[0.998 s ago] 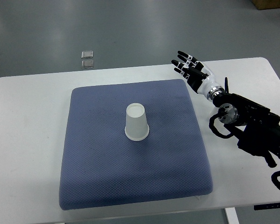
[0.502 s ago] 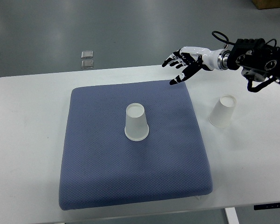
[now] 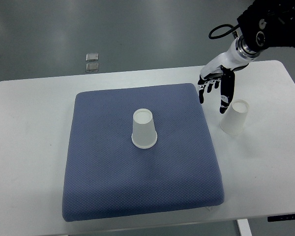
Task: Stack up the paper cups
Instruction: 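Move the right hand over the white cup beside the pad and lower it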
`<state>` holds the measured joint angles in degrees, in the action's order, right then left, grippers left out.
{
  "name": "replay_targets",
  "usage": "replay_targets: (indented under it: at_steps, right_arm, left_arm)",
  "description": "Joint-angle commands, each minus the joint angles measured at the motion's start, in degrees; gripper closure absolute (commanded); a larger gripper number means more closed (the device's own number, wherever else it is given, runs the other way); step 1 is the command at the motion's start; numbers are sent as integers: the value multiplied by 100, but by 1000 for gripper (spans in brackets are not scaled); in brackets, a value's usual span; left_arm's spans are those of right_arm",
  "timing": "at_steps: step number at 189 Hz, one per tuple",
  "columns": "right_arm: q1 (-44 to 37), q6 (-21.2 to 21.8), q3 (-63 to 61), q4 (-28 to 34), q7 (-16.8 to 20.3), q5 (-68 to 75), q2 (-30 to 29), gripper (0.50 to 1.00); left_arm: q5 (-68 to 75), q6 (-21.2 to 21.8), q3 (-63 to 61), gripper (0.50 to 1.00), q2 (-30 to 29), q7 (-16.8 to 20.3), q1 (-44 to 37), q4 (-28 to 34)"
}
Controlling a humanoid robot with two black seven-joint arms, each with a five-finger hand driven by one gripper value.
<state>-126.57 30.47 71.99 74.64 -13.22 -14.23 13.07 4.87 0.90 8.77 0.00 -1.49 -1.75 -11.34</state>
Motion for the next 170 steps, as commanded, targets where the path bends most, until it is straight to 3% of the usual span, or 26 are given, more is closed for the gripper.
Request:
replay_targets:
  at_steps: [1,47,85,132,170]
  right_arm:
    - [-526,453,52,217,21,0,284,583]
    - [-1352,453,166,261,338,8,723,583]
    - [-1238,434,395,147,417,158,626,587]
    - [-175,-726,782,-134,874,1292,503,587]
    - [800,-1368,1010,-495,909,1713,354,587]
  left_arm:
    - [-13,7,2,500,0,-1,-1,-61]
    - [-13,7,-15,500,0,-1,-1,-61]
    - [-13,7,-15,500,0,-1,-1,-61]
    - [-4,7,-6,500,0,-1,-1,-79]
    - [-21,7,-6,500,0,-1,-1,-61]
